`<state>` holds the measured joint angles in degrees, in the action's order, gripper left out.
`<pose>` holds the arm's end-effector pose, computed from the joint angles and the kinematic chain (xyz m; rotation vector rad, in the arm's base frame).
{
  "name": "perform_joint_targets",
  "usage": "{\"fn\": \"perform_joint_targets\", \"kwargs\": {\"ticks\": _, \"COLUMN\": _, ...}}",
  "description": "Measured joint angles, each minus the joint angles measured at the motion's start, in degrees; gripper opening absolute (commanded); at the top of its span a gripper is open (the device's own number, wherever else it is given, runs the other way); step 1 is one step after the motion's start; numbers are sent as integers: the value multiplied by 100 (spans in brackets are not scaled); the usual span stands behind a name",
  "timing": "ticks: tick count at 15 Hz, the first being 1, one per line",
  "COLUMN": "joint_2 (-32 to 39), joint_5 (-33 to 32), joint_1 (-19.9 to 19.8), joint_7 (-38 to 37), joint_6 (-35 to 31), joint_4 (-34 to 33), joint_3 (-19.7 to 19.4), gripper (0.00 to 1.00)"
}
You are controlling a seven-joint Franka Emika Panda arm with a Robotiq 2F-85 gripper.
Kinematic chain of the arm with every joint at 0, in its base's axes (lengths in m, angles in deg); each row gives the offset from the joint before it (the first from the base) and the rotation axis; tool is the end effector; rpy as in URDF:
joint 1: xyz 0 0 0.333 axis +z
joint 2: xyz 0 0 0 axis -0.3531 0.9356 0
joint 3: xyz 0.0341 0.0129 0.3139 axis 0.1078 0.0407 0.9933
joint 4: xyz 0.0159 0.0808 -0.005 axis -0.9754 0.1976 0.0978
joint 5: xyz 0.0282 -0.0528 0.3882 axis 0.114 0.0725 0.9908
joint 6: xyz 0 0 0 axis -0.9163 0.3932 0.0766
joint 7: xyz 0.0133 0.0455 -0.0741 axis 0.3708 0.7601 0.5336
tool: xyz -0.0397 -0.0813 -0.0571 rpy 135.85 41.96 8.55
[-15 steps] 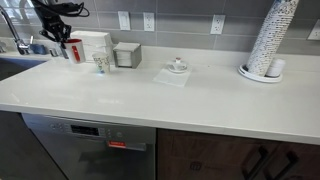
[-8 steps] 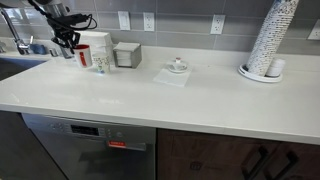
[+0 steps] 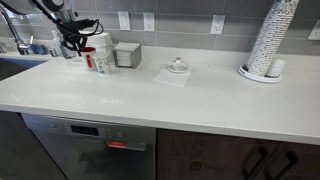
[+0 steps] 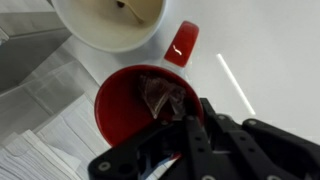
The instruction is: Move the mug to the left
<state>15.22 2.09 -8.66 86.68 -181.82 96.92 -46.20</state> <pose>0.6212 0.2554 0.3857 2.4568 1.7847 0.2591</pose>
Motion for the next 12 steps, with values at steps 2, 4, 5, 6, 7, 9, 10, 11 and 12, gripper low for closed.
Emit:
{"fn": "perform_joint_targets", "kwargs": {"ticks": 2, "joint_2": 79, "joint_5": 0, "joint_1": -11, "joint_7": 0, "joint_6": -26, "joint_4": -61, "joint_3": 0, "gripper": 2}}
{"fn": "perform_joint_targets", "kwargs": {"ticks": 4, "joint_2": 155, "joint_5": 0, "joint_1": -14, "joint_7": 0, "joint_6": -28, "joint_4": -126, "joint_3": 0, "gripper": 2}}
{"fn": "perform_joint_targets", "kwargs": {"ticks": 5, "joint_2": 189, "joint_5": 0, "joint_1": -14, "joint_7": -1, "joint_6": -28, "joint_4": -149, "joint_3": 0, "gripper": 2}}
{"fn": "perform_joint_targets", "kwargs": {"ticks": 6, "joint_2": 218, "joint_5": 0, "joint_1": -14, "joint_7": -2, "joint_6": -28, "joint_4": -168, "joint_3": 0, "gripper": 2}}
{"fn": "perform_joint_targets", "kwargs": {"ticks": 7, "joint_2": 244, "joint_5": 0, "joint_1": -14, "joint_7": -4, "joint_6": -28, "joint_4": -188, "joint_3": 0, "gripper": 2}}
{"fn": "perform_joint_targets", "kwargs": {"ticks": 9, "joint_2": 288, "joint_5": 0, "joint_1": -14, "joint_7": -7, "joint_6": -28, "joint_4": -229, "joint_3": -1, "gripper": 2}}
{"fn": "perform_joint_targets", "kwargs": {"ticks": 10, "joint_2": 311, "joint_5": 0, "joint_1": -14, "joint_7": -7, "joint_6": -28, "joint_4": -252, "joint_3": -1, "gripper": 2}}
{"fn": "perform_joint_targets", "kwargs": {"ticks": 11, "joint_2": 330, "joint_5": -3, "joint_1": -14, "joint_7": -7, "joint_6": -28, "joint_4": -272, "joint_3": -1, "gripper": 2}}
{"fn": "perform_joint_targets", "kwargs": {"ticks": 12, "joint_2": 342, "joint_5": -7, "joint_1": -14, "joint_7": -7, "joint_6": -28, "joint_4": -288, "joint_3": -1, "gripper": 2}}
